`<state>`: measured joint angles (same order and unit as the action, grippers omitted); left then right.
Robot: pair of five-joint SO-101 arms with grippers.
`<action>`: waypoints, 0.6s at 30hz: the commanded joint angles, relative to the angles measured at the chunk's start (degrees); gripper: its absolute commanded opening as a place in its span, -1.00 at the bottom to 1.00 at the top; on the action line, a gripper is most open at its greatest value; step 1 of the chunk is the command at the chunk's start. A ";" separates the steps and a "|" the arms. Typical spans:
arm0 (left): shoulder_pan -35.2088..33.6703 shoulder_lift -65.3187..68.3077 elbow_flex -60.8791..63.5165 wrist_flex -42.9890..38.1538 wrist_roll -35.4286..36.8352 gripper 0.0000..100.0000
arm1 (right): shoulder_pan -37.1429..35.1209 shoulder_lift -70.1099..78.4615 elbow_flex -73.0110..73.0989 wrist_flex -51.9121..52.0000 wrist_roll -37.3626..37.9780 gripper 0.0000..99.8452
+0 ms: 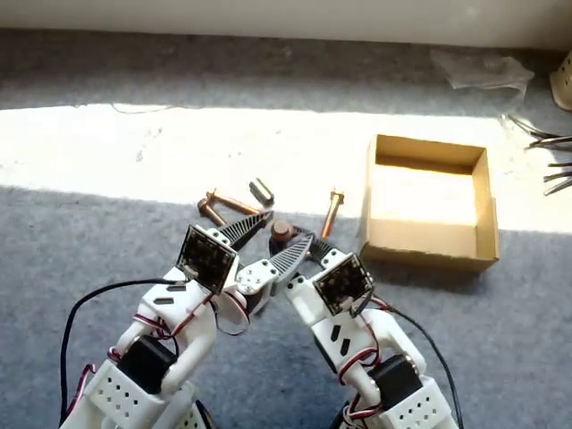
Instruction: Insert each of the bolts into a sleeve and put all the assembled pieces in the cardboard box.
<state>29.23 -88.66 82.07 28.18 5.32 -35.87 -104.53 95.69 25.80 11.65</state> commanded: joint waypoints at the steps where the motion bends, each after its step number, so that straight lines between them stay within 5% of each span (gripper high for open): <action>1: 0.31 -0.66 -1.19 -0.79 -0.44 -0.56 | 0.75 -0.84 6.11 -0.57 0.00 -0.99; 7: -7.87 -0.66 -6.55 -0.62 -0.44 -0.56 | 0.75 -0.84 6.20 -0.57 0.09 -0.99; 14: -9.54 -0.75 -12.79 -0.18 -0.35 -0.57 | 0.84 -0.84 6.20 -0.57 0.44 -0.99; 18: -15.43 -0.75 -17.63 7.91 -0.70 -0.57 | 0.92 -0.84 6.46 -0.57 0.44 -0.99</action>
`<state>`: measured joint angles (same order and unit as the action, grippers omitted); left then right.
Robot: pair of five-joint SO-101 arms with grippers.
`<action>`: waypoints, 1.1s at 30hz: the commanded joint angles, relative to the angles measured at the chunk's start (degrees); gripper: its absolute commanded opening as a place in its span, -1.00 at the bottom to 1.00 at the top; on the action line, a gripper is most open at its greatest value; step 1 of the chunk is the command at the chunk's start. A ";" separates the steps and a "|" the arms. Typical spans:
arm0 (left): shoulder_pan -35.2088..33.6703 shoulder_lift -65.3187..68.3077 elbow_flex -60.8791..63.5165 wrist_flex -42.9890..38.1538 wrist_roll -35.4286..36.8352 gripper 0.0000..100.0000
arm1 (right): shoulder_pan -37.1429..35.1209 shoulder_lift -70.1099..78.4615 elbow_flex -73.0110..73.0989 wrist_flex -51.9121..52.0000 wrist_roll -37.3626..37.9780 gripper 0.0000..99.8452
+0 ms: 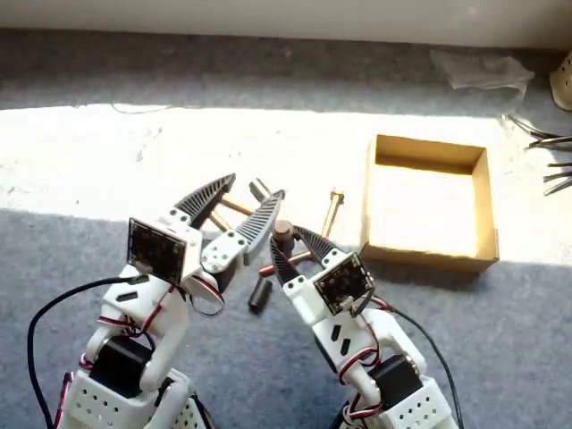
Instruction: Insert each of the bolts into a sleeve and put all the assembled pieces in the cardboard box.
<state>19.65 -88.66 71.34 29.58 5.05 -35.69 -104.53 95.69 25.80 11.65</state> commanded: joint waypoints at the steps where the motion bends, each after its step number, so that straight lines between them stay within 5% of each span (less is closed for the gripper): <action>1: -8.31 -0.75 -8.22 8.35 -0.44 -0.57 | 1.27 -0.84 6.46 -0.48 0.44 -0.99; 8: -21.85 -0.75 -10.77 16.53 -0.26 -0.60 | 6.73 -0.84 6.11 -0.48 0.53 -0.99; 15: -23.34 -0.75 -5.14 17.49 -0.44 -0.97 | 9.19 -0.84 6.11 -0.48 0.53 -0.99; 22: -23.34 -0.75 1.71 17.41 -0.26 -0.98 | 12.88 -0.84 6.11 0.04 1.93 -0.99; 33: -23.43 -0.75 12.70 5.71 -0.44 -0.98 | 25.63 -0.75 -14.99 27.91 3.96 -0.99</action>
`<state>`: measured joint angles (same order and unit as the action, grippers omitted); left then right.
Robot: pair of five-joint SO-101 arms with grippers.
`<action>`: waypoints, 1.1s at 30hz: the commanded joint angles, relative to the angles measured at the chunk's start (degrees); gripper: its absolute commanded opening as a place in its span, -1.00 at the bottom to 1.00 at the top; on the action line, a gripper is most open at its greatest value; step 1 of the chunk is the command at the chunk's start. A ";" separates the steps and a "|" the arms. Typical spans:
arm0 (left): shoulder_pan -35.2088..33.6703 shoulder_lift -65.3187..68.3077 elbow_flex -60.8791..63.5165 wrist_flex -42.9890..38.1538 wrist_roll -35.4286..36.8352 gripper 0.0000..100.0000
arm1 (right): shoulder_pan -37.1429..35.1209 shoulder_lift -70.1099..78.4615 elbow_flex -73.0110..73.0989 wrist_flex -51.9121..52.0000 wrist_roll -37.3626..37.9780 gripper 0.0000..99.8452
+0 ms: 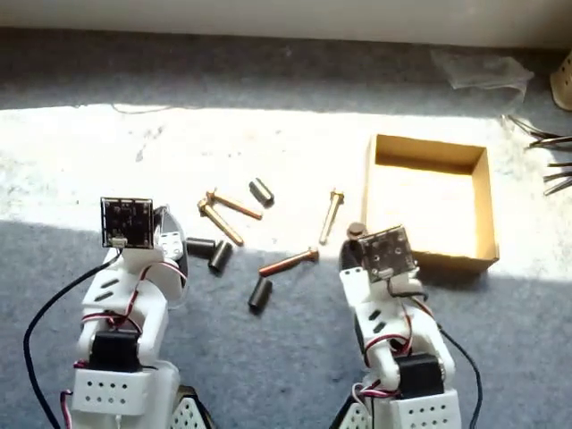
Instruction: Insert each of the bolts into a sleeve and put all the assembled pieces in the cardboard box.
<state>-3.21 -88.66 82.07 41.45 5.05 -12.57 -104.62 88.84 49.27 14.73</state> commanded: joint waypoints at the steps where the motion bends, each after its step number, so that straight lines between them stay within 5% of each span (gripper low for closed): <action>1: -0.57 -0.75 2.77 -7.21 -0.44 -0.98 | 3.30 -0.66 -9.63 5.49 0.88 -0.99; 9: -0.57 -0.75 3.91 -8.35 -0.44 -0.98 | 10.07 5.14 -19.30 5.76 1.05 -0.99; 33: -0.57 -0.66 5.14 -8.70 -0.53 -0.98 | 14.64 94.20 -68.88 2.24 0.70 -0.99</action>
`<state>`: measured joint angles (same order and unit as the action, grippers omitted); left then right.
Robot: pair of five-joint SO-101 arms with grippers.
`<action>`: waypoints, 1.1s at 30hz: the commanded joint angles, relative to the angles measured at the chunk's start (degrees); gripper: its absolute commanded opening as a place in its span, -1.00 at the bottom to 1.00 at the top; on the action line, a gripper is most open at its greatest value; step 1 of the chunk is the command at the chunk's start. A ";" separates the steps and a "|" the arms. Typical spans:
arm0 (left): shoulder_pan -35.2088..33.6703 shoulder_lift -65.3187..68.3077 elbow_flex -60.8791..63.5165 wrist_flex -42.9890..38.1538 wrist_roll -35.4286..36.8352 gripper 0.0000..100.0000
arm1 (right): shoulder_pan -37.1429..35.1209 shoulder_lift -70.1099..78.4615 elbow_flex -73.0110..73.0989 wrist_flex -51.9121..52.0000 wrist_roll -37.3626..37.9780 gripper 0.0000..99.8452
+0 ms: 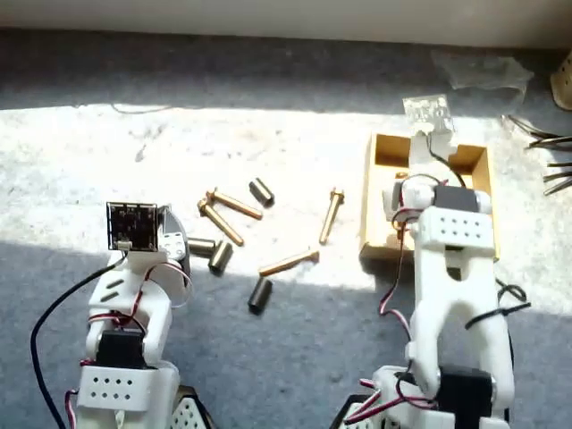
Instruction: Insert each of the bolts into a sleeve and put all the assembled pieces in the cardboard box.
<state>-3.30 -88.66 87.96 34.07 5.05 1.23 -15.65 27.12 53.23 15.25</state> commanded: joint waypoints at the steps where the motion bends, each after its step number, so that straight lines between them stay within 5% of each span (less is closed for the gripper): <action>1: -0.48 -0.66 -0.75 -1.32 -0.53 -0.98 | 0.84 7.60 -8.57 -1.63 0.18 -0.99; 21: -0.48 -0.66 -0.75 -1.32 -0.53 -0.98 | -1.01 27.56 -17.10 -1.45 0.44 -0.98; 28: -0.48 -0.66 -0.75 -1.32 -0.53 -0.98 | -1.01 28.35 -17.10 -1.54 0.44 -0.62; 33: -0.48 -0.66 -0.75 -1.32 -0.53 -0.98 | -0.84 27.21 -18.51 -1.63 0.44 -0.60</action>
<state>-3.30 -88.66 87.96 34.07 5.05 0.88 13.54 12.62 53.05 15.25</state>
